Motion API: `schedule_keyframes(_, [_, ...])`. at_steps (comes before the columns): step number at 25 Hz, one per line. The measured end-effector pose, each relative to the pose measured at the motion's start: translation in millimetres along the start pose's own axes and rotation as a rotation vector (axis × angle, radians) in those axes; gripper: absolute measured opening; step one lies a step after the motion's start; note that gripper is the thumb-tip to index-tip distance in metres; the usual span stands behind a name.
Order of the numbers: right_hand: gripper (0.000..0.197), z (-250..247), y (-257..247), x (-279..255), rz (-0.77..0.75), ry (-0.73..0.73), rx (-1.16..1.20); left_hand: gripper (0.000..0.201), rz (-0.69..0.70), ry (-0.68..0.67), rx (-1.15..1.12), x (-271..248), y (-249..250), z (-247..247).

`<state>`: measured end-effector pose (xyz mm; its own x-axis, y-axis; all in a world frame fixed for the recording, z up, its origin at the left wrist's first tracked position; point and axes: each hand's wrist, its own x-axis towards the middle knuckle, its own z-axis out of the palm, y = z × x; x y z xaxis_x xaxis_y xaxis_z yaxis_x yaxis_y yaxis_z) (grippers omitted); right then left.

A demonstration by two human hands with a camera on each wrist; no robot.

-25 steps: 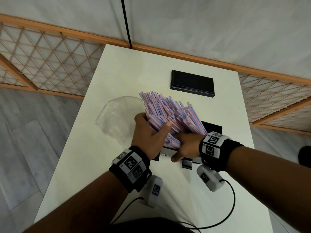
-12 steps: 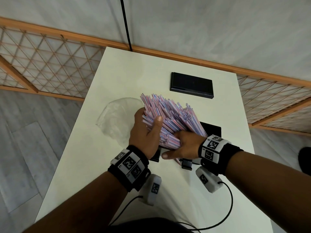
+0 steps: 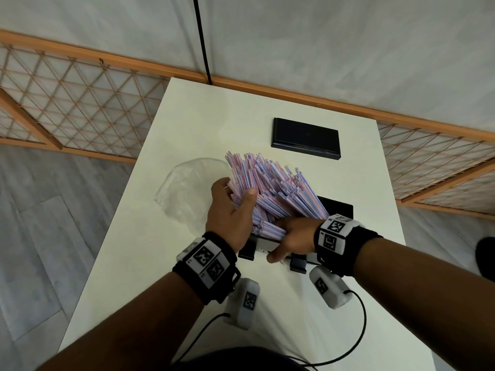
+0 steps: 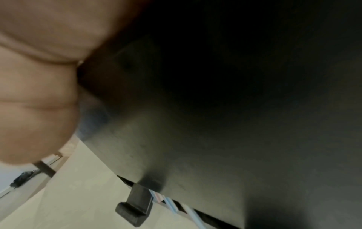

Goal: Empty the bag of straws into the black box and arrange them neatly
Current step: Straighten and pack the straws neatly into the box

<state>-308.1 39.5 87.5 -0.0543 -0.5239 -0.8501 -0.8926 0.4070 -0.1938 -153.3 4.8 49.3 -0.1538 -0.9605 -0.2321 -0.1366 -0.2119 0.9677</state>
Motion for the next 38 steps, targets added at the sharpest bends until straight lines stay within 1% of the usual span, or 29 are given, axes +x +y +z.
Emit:
schedule_keyframes(2, [0.093, -1, 1, 0, 0.001, -0.019, 0.021, 0.072, 0.007, -0.027, 0.011, -1, 3, 1])
schedule_keyframes(5, [0.099, -2, 5, -1, -0.036, 0.061, 0.003, 0.072, 0.009, -0.064, 0.043, -6, 8, 1])
schedule_keyframes(7, [0.102, -4, 5, -6, -0.073, 0.125, 0.032, 0.065, 0.013, -0.051, 0.019, -6, 9, -1])
schedule_keyframes(8, [0.103, -4, 6, -8, -0.093, 0.149, 0.037, 0.066, 0.013, -0.036, 0.002, -5, 11, -2])
schedule_keyframes(9, [0.102, -5, 6, -9, -0.103, 0.161, 0.032, 0.071, 0.004, -0.014, -0.015, -3, 12, -3])
schedule_keyframes(10, [0.095, -6, 7, -9, -0.101, 0.166, 0.029, 0.077, -0.009, 0.007, -0.033, 0, 11, -4])
schedule_keyframes(12, [0.066, -5, 7, -9, -0.093, 0.154, 0.000, 0.081, -0.029, 0.036, -0.069, 5, 9, -5])
schedule_keyframes(13, [0.059, -4, 7, -7, -0.092, 0.138, -0.023, 0.081, -0.033, 0.045, -0.076, 6, 10, -6])
schedule_keyframes(14, [0.059, -4, 6, -6, -0.085, 0.115, -0.044, 0.079, -0.030, 0.050, -0.065, 7, 8, -5])
schedule_keyframes(16, [0.063, -3, 2, -4, -0.058, 0.064, -0.061, 0.065, -0.010, 0.031, -0.009, 6, 7, -4])
schedule_keyframes(18, [0.069, -4, -2, 0, -0.046, 0.025, -0.055, 0.043, -0.001, 0.003, 0.025, 4, 5, -2])
schedule_keyframes(19, [0.073, -4, -4, 1, -0.040, 0.009, -0.047, 0.036, -0.003, -0.009, 0.035, 4, 3, -2])
schedule_keyframes(20, [0.080, -5, -4, 2, -0.036, -0.003, -0.035, 0.033, -0.002, -0.020, 0.036, 3, 3, -1])
schedule_keyframes(24, [0.103, -8, -3, 4, -0.016, -0.052, 0.014, 0.041, -0.010, -0.044, 0.049, 1, 5, -1])
schedule_keyframes(25, [0.107, -10, -4, 5, -0.020, -0.054, 0.004, 0.047, -0.025, -0.047, 0.050, 1, 6, -1])
schedule_keyframes(26, [0.107, -10, -5, 6, -0.029, -0.044, -0.018, 0.052, -0.028, -0.044, 0.042, 1, 6, 0])
schedule_keyframes(28, [0.100, -10, -7, 8, -0.075, 0.008, -0.037, 0.055, -0.002, -0.031, -0.003, -1, 7, 0])
schedule_keyframes(31, [0.100, -10, -6, 8, -0.173, 0.114, 0.036, 0.050, 0.054, 0.021, -0.072, -1, 11, -3])
schedule_keyframes(32, [0.095, -9, -3, 8, -0.216, 0.149, 0.074, 0.051, 0.073, 0.045, -0.114, 0, 14, -4])
schedule_keyframes(35, [0.071, -10, 3, 8, -0.317, 0.208, 0.189, 0.055, 0.105, 0.087, -0.197, 5, 20, -7])
schedule_keyframes(36, [0.062, -10, 4, 6, -0.336, 0.216, 0.196, 0.058, 0.097, 0.090, -0.203, 6, 22, -8])
schedule_keyframes(38, [0.046, -7, 6, 3, -0.342, 0.223, 0.159, 0.067, 0.034, 0.087, -0.232, 7, 25, -10])
